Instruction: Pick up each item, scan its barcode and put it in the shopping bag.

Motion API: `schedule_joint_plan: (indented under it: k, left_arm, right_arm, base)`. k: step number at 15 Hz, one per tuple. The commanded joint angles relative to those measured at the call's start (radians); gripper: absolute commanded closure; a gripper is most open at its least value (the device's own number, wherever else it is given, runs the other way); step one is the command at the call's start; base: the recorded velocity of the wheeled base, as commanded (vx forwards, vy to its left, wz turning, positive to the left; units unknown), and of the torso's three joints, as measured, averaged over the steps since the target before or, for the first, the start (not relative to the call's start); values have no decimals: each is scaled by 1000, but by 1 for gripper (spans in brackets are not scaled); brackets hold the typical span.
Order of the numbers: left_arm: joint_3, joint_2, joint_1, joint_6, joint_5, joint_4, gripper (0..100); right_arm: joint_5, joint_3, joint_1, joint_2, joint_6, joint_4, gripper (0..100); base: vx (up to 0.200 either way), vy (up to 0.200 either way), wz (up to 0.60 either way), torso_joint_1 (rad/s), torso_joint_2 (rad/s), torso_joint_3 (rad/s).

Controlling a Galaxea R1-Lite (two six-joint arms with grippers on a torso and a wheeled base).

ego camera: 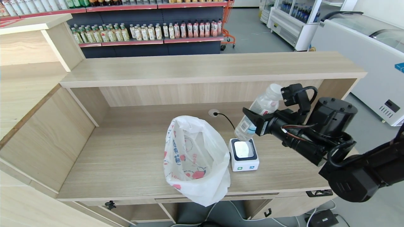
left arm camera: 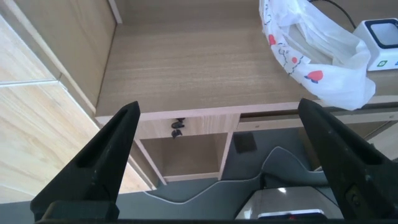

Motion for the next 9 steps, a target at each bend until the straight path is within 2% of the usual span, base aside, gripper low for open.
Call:
schedule_joint_plan:
  k: [1, 5, 9]
  left_arm:
    - [0, 0, 0, 1, 0, 0, 0]
    - [0, 0, 0, -2, 0, 0, 0]
    - [0, 0, 0, -2, 0, 0, 0]
  right_arm:
    - [2, -25, 25, 54, 7, -2, 100]
    - [4, -26, 44, 135, 33, -18, 100]
    - [4, -66, 53, 221, 37, -47, 100]
  base:
    - [0, 200, 0, 7, 2, 2]
    - [0, 200, 0, 2, 2, 2]
    - [0, 0, 0, 0, 0, 0]
